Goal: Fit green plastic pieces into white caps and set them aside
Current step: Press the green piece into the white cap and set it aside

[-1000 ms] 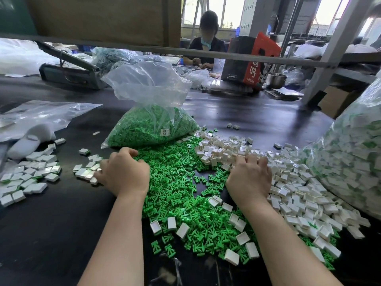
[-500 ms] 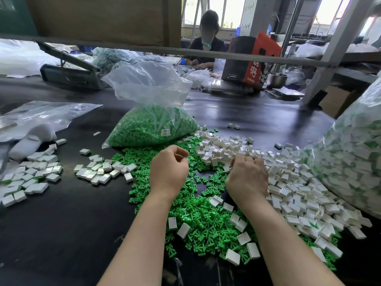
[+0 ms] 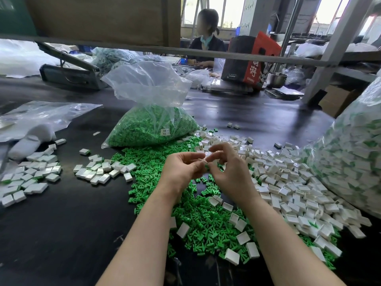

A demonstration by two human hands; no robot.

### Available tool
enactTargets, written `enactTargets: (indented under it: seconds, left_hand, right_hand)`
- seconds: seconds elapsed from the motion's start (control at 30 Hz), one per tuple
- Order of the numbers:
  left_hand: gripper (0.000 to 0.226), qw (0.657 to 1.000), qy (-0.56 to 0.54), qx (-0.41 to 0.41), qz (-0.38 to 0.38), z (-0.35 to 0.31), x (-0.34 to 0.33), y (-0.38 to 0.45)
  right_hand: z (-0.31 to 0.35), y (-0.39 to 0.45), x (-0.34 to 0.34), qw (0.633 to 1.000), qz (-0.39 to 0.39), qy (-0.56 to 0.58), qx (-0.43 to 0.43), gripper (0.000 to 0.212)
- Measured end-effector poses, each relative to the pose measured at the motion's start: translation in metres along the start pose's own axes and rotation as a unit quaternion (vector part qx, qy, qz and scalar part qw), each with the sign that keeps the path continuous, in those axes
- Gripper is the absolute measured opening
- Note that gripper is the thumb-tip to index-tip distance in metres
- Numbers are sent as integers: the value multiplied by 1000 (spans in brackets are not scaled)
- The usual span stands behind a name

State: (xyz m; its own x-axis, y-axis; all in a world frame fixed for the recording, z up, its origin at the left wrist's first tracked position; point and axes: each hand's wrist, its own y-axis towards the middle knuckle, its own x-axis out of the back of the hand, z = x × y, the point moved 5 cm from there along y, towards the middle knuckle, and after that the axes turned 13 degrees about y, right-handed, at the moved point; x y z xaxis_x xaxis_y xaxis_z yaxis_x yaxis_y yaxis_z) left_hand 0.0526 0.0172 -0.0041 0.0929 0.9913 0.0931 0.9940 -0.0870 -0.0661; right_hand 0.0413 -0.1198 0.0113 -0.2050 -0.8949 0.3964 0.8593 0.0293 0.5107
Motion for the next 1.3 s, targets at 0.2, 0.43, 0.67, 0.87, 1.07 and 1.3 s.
enactTargets:
  seconds: [0.2, 0.43, 0.67, 0.87, 1.07, 1.3]
  left_hand:
    - [24, 985, 129, -66, -97, -10, 11, 0]
    - [23, 960, 204, -134, -137, -17, 9, -4]
    - [23, 963, 184, -153, -125, -17, 9, -3]
    - [25, 963, 174, -166, -124, -17, 10, -3]
    - [23, 976, 134, -141, -98, -12, 9, 0]
    - [15, 991, -105, -39, -72, -5, 11, 2]
  right_hand:
    - [-23, -5, -2, 964, 104, -218, -107, 31]
    - [-18, -4, -4, 959, 126, -234, -98, 19]
    - [-18, -5, -7, 957, 140, -241, -86, 32]
    - [-15, -4, -8, 954, 167, -233, -89, 25]
    - [-14, -3, -7, 969, 140, -176, -101, 12]
    - [-13, 0, 2, 989, 40, 51, -132, 21]
